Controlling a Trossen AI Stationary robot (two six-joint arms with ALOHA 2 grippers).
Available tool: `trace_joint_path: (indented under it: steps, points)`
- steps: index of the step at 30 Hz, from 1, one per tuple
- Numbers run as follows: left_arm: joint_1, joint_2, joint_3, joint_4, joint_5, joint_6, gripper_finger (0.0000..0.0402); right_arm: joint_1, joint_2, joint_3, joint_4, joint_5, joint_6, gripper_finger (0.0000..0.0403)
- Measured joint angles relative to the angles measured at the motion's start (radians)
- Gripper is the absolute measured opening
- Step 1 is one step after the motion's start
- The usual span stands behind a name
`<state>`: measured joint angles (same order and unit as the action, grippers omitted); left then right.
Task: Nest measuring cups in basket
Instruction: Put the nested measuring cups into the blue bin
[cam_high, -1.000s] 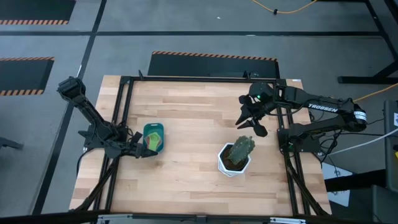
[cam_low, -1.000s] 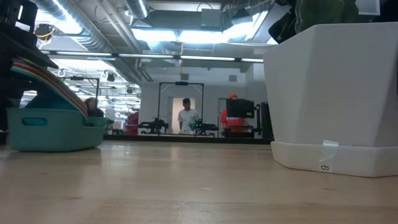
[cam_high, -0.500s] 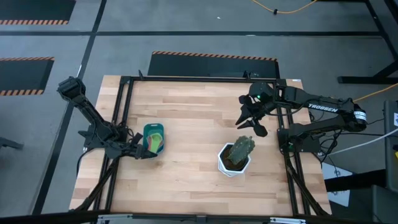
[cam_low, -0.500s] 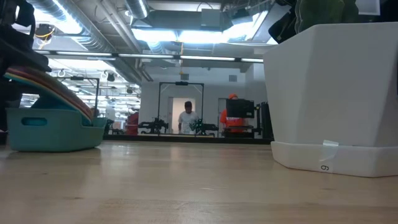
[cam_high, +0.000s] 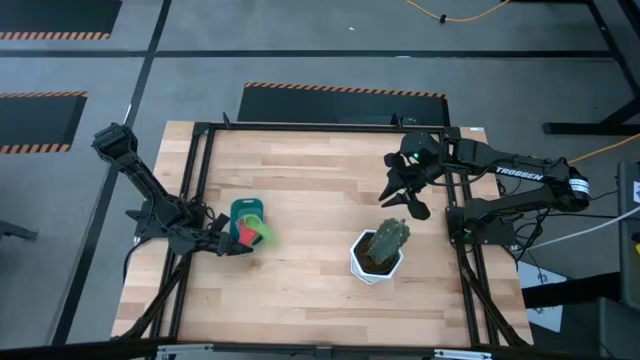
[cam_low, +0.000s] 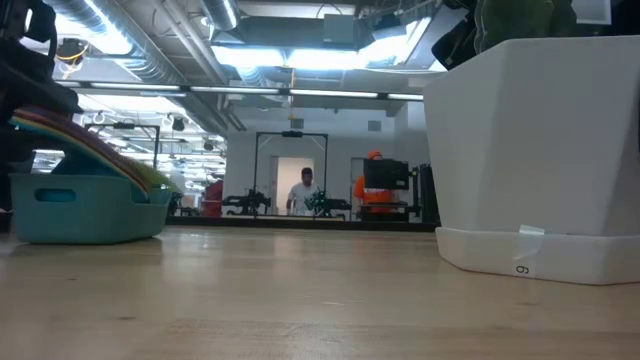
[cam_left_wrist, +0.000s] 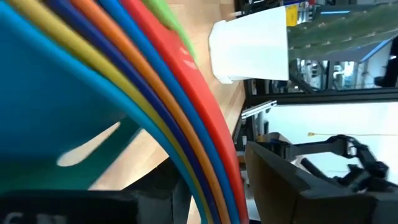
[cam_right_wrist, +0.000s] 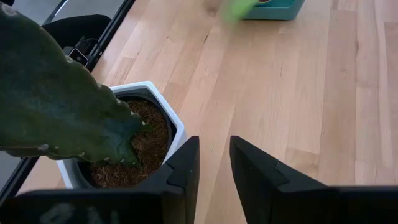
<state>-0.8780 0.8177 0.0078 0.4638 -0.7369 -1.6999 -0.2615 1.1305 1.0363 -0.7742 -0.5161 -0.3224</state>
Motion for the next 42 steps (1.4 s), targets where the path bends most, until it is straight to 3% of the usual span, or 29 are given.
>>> trace_joint_path:
  steps: [10, 24, 31, 42]
  points:
    - [0.000, 0.000, 0.000, -0.020, 0.003, 0.004, 0.0160, 0.000, 0.000, 0.000, 0.000, 0.000, 0.000, 0.0094]
    - [0.000, 0.000, 0.001, -0.005, -0.008, -0.034, 0.0258, 0.000, 0.000, 0.000, 0.000, 0.000, 0.000, 0.0094]
    - [0.000, 0.000, 0.000, 0.036, 0.021, -0.256, 0.0261, 0.000, 0.000, 0.000, 0.000, 0.000, 0.000, 0.0094]
    - [0.000, 0.000, 0.000, 0.078, 0.047, -0.309, 0.0261, 0.000, 0.000, 0.000, 0.000, 0.000, 0.000, 0.0094]
